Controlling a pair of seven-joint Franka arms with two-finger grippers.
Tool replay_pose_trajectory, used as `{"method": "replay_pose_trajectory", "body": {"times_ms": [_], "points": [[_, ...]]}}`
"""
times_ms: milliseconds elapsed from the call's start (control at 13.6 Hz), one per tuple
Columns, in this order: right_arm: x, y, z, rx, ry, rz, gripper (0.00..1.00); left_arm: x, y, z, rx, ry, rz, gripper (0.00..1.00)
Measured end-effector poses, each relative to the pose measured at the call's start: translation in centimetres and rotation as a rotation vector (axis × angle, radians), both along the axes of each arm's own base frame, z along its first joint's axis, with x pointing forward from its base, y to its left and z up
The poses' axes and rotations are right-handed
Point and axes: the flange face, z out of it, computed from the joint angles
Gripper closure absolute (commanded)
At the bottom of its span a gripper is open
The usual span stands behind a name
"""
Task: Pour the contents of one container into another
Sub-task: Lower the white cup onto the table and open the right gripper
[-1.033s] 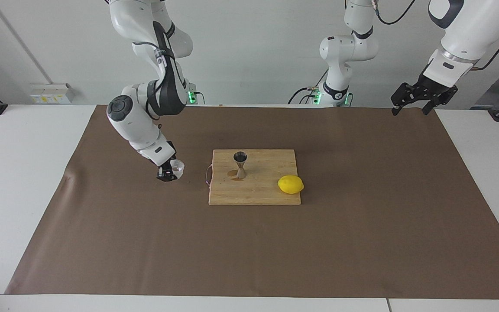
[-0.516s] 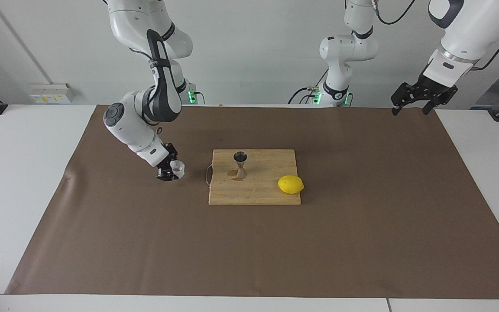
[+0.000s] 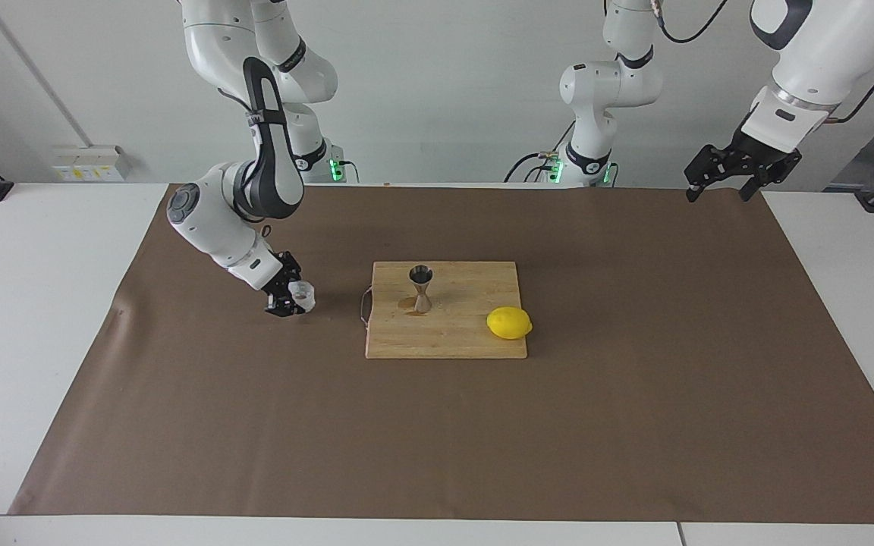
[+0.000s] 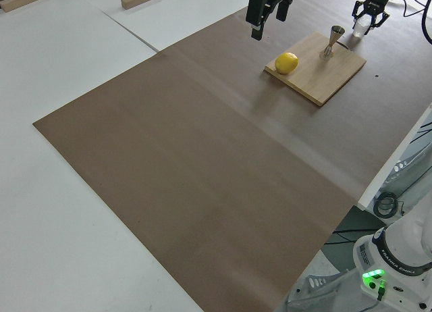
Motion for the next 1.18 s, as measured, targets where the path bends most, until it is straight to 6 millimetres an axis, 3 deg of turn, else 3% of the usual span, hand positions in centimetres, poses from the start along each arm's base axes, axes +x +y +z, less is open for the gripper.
{"method": "replay_pose_trajectory", "body": {"times_ms": [221,590,1180], "points": [[0.0,-0.8,0.0,0.004,-0.012,0.013,1.0,0.0,0.0,0.0,0.0,0.0,0.0,0.0],[-0.4,-6.4,-0.1,0.007,-0.048,0.009,1.0,0.0,0.0,0.0,0.0,0.0,0.0,0.0],[-1.2,-10.3,-0.2,0.009,-0.069,-0.008,1.0,0.0,0.0,0.0,0.0,0.0,0.0,0.0]]}}
